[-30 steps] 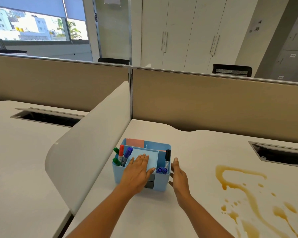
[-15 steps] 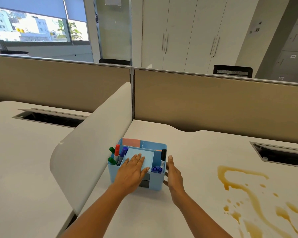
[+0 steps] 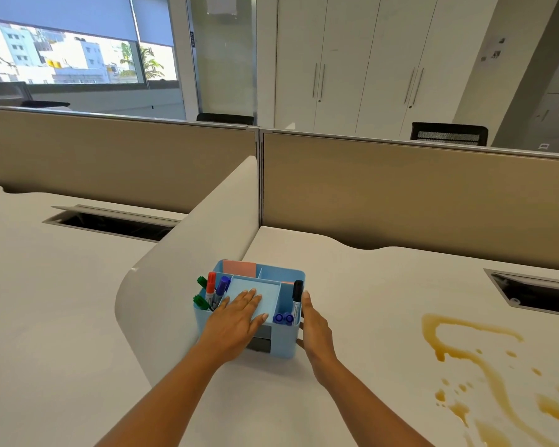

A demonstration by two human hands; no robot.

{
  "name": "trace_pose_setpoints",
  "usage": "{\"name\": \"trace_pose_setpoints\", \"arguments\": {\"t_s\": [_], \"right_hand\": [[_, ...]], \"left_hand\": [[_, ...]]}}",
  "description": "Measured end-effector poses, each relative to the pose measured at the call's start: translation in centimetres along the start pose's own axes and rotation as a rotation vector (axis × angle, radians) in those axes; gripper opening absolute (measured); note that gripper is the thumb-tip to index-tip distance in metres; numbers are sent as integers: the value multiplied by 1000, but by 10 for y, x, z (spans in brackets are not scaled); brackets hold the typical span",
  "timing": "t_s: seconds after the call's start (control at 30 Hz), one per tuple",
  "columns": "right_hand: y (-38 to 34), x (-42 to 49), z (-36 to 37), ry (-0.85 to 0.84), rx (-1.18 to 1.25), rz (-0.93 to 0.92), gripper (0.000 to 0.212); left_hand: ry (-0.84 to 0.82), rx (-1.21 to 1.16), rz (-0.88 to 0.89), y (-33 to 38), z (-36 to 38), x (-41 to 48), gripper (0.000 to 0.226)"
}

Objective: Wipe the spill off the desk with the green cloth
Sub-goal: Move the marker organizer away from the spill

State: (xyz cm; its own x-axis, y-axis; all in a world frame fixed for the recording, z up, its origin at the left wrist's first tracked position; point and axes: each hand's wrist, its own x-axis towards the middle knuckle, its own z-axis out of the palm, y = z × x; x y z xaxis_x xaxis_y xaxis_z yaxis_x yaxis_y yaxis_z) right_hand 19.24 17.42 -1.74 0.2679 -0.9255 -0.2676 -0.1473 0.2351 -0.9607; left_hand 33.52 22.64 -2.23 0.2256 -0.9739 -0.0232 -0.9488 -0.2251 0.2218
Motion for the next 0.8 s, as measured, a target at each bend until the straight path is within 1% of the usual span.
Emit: {"name": "trace_pose_setpoints", "arguments": {"t_s": [0.37,0.5,0.6,0.63,0.7,0.77,0.8], "right_hand": [[0,-1,-3,-37,-19,-5,51],[0,-3,-7,-66,-106,3,53],[4,-5,-14,-72,-204,-17,54],[6,-5,-16,-67,-228,-36,54],[9,-7,-24,-63,-250,-90,51],[15,-9,-35,-68,-317,-165,48],[18,-9,-40,-79,-397,-210,48]], "left_hand": [[34,31,0,-1,5,2,132],[44,2,-27,2,3,-1,120],[88,-34,-68,9,2,-4,137],[123,-72,-87,14,1,-5,137],[205,-150,-86,25,0,-8,127],[284,-161,-6,41,0,-13,110],[312,-151,49,49,1,-15,100]]}}
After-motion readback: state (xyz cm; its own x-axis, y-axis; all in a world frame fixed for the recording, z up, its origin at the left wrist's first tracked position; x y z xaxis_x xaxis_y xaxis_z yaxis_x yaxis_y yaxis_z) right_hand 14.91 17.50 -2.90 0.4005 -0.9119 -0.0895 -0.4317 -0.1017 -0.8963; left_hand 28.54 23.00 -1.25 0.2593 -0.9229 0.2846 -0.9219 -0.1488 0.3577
